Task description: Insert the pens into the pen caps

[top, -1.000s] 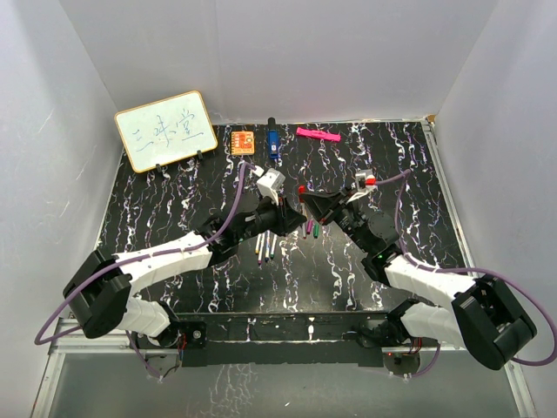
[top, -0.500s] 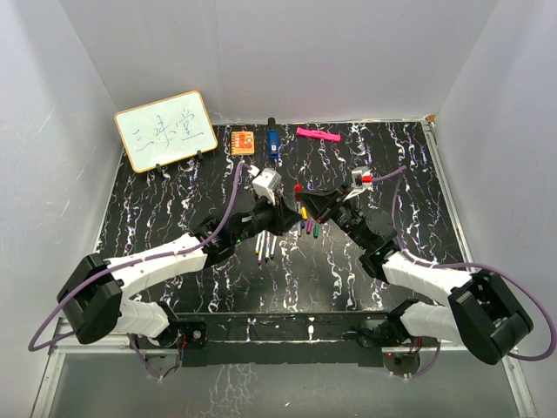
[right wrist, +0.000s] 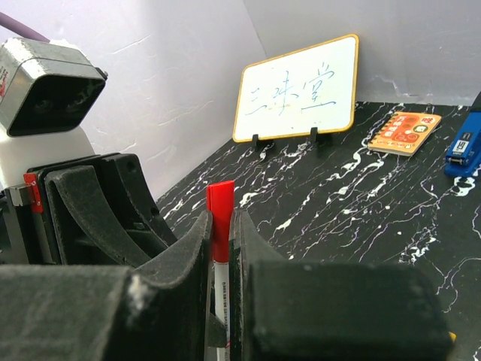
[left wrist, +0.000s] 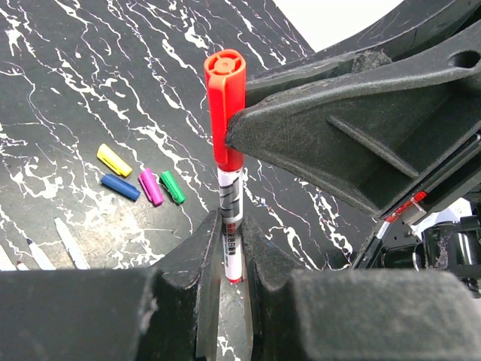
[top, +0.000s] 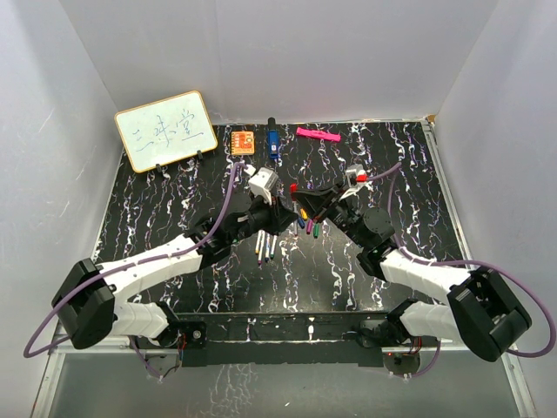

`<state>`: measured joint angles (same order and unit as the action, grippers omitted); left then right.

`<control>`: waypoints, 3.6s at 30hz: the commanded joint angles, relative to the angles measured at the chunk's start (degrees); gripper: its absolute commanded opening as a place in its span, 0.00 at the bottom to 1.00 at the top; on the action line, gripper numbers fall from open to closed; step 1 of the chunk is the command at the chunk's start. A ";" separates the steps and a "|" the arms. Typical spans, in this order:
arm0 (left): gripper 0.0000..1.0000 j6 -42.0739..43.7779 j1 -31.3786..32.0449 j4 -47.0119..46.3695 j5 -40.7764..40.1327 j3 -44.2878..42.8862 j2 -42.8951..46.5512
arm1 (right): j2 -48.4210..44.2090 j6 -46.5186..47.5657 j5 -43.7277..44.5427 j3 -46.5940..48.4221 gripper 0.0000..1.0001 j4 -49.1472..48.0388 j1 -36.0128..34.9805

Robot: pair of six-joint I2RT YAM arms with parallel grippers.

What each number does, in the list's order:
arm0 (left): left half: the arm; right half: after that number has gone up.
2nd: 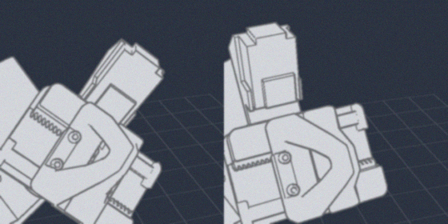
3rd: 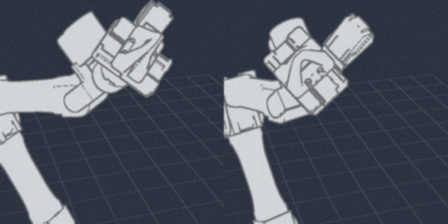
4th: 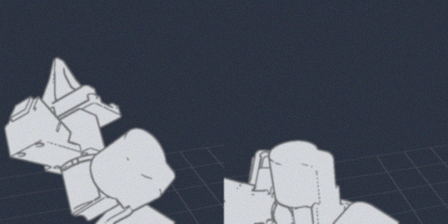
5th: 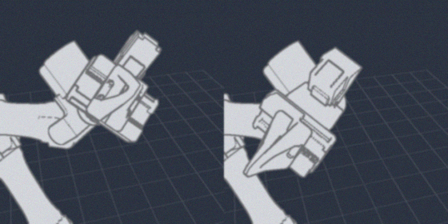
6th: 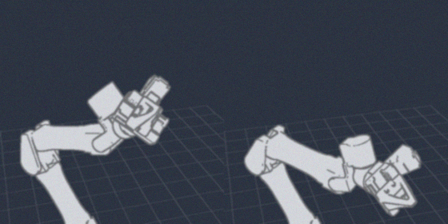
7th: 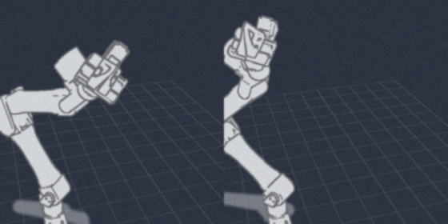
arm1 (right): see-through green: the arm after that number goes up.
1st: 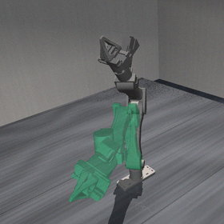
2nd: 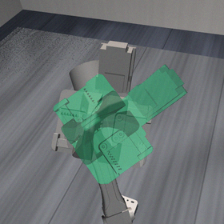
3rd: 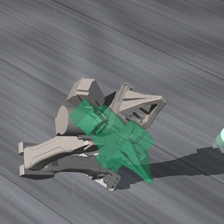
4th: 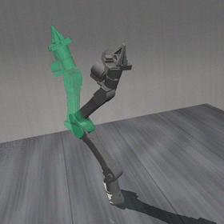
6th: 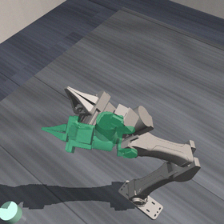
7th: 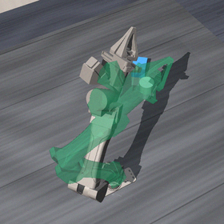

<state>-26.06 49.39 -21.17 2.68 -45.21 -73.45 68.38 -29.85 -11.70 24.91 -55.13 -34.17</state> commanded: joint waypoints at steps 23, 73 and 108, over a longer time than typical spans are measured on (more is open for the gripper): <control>0.00 2.60 -4.94 -11.36 -3.49 -3.43 8.22 | 6.37 6.05 0.05 0.47 0.00 15.34 -6.24; 0.00 4.18 -5.88 -2.99 16.49 2.06 5.31 | -0.99 9.47 7.29 21.78 0.44 33.39 -6.41; 0.00 -0.66 -11.54 -13.45 13.24 1.15 7.59 | 1.02 8.84 2.56 17.95 0.00 36.18 -6.43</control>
<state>-25.39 40.82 -25.19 18.55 -41.54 -68.69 68.36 -21.47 -6.61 45.08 -22.83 -40.34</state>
